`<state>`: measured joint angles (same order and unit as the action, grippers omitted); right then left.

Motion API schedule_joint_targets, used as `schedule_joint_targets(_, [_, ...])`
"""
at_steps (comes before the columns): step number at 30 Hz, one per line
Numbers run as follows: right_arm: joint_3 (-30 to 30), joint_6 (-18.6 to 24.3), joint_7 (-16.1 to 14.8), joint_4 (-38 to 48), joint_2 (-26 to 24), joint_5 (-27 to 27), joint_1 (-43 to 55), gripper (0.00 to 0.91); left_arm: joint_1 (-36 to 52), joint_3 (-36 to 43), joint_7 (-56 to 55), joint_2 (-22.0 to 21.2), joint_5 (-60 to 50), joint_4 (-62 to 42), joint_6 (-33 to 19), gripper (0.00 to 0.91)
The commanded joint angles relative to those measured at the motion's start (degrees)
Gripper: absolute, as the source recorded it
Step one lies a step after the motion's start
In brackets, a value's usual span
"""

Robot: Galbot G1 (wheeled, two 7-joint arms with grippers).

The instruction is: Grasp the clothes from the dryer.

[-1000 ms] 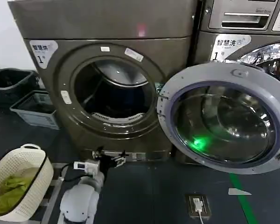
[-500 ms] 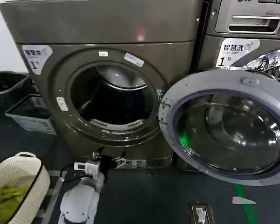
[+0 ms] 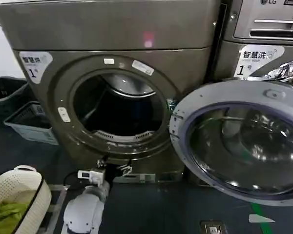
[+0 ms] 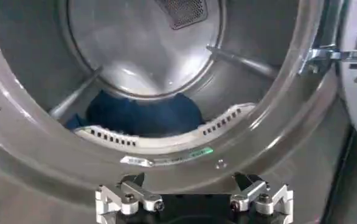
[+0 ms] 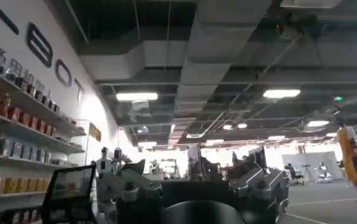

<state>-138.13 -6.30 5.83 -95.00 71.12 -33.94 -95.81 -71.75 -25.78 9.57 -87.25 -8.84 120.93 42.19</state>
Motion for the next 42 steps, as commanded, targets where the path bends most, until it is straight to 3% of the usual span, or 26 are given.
schedule_joint_targets(1, [0.0, 0.0, 0.0, 0.0, 0.0, 0.0, 0.0, 0.907, -0.1, 0.0, 0.0, 0.0, -0.1, -0.1, 2.8, 0.907])
schedule_joint_targets(42, [0.9, 1.0, -0.1, -0.2, -0.1, 0.6, -0.1, 0.907, 0.8, -0.4, -1.2, 0.6, -0.7, 0.1, 2.8, 0.907])
